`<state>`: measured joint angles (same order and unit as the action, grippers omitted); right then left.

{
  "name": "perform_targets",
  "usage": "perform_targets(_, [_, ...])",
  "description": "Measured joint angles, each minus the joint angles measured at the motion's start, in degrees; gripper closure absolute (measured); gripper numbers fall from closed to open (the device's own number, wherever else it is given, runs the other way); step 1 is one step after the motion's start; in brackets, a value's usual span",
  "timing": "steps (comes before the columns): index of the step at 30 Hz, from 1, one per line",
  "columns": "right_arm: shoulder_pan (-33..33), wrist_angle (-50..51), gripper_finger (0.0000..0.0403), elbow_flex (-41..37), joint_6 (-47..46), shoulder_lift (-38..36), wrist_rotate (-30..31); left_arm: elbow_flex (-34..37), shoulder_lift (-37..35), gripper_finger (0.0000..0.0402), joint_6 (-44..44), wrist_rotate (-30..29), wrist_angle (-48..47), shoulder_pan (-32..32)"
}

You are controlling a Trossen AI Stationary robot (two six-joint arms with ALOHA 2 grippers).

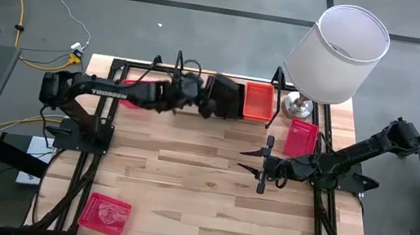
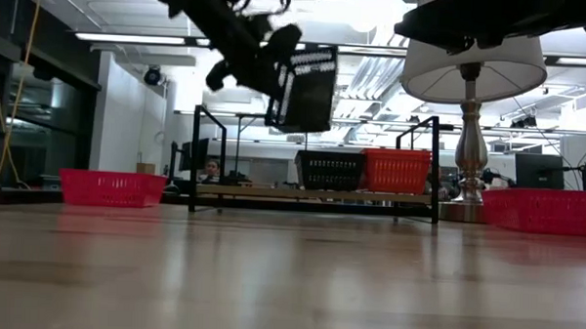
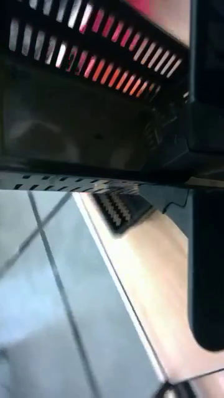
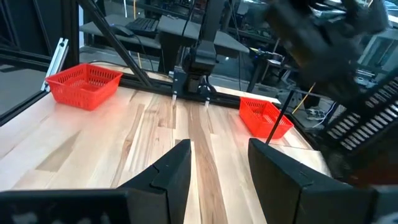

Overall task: Stack baskets on shelf by color
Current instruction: Stack the black basket on top of the black baskets on the shelf

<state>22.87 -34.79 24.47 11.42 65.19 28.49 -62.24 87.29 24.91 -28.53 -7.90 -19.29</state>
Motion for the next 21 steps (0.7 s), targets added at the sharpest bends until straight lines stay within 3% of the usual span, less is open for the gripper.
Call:
perform_targets(4, [0.0, 0.1, 0.0254, 0.0, 0.1, 0.0, 0.1, -0.2, 1.2, 0.04, 9.6, 4.7, 0.0, -4.1])
perform_targets(8, [0.0, 0.0, 0.0254, 0.0, 0.0, 0.0, 0.5, -1.1, 1.4, 0.04, 11.4, 9.6, 0.5, -5.2])
perform_targets(21, [0.0, -0.1, 0.0254, 0.0, -1.0, 0.0, 0.6, -1.3, 4.2, 0.0401, 15.2, 3.9, 6.2, -1.6])
